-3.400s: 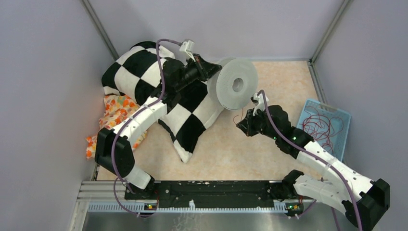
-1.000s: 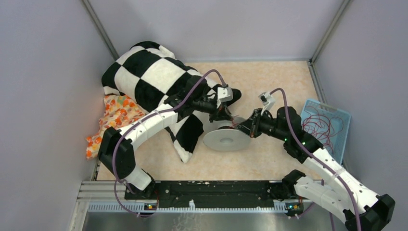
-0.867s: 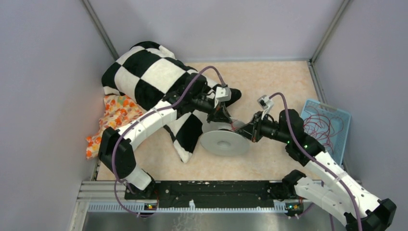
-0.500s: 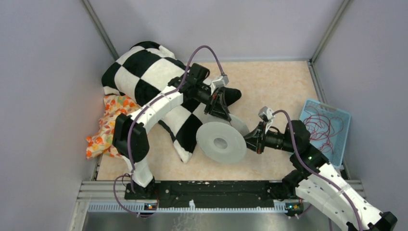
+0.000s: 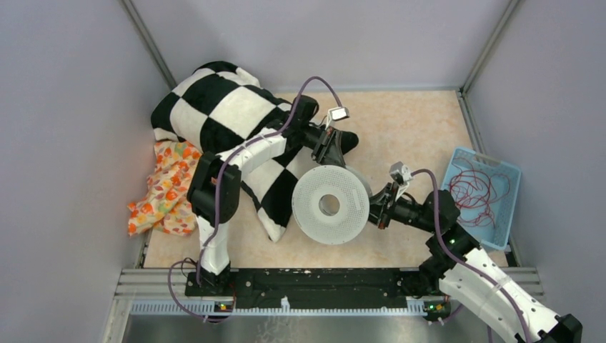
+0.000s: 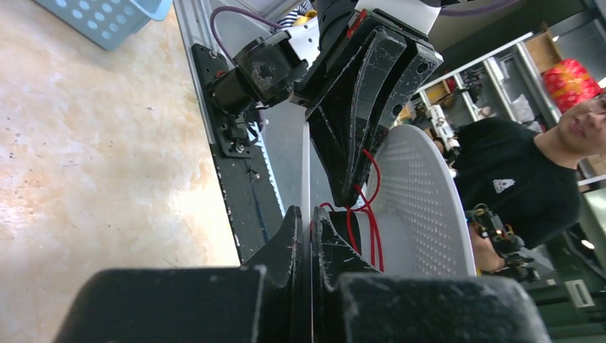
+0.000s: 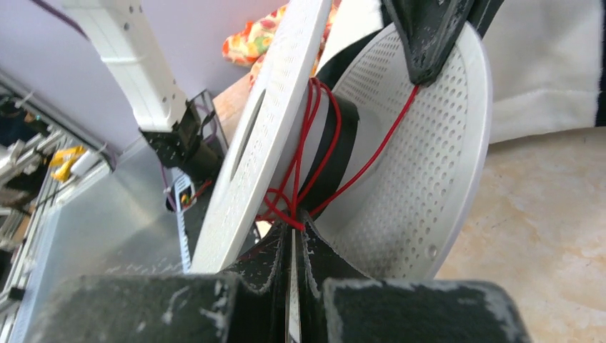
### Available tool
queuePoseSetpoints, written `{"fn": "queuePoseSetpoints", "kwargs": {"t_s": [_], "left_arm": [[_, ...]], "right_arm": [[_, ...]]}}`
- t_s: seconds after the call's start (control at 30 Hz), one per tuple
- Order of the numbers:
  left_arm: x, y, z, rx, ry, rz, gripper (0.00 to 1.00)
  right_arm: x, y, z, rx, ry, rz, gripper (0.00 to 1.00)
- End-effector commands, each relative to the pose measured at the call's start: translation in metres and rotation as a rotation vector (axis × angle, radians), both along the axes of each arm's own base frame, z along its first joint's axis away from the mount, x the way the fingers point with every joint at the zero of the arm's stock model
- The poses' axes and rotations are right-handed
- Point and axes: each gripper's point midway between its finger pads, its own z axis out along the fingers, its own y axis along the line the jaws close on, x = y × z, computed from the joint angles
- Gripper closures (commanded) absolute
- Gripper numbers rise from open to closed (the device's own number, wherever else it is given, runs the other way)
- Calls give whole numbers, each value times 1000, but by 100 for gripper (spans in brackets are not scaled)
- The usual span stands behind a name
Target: Wrap the cables
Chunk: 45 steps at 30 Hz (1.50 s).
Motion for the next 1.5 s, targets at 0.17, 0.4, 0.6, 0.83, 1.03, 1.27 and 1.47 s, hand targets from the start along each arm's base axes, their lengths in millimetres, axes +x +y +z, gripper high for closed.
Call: {"fn": "queuePoseSetpoints", "kwargs": {"t_s": [0.17, 0.4, 0.6, 0.83, 1.03, 1.27, 1.47], "left_arm": [[32, -20, -29, 55, 94, 44, 100], [40, -31, -58, 57, 76, -21, 100], [46, -49, -95, 68, 109, -36, 91], [56, -59, -96, 47, 101, -20, 73], [75, -67, -90, 26, 75, 35, 56], [100, -72, -83, 10, 44, 118, 42], [129, -89, -53, -19, -24, 240, 40]], "right_arm": [[16, -11, -11, 116, 64, -169, 100], [25, -24, -43, 166, 67, -269, 100], [29, -30, -74, 165, 126, -324, 100], [31, -39, -94, 122, 165, -381, 100], [33, -43, -109, 50, 221, -416, 100], [34, -43, -120, -24, 260, -420, 100], [35, -41, -122, -25, 278, -419, 100]]}}
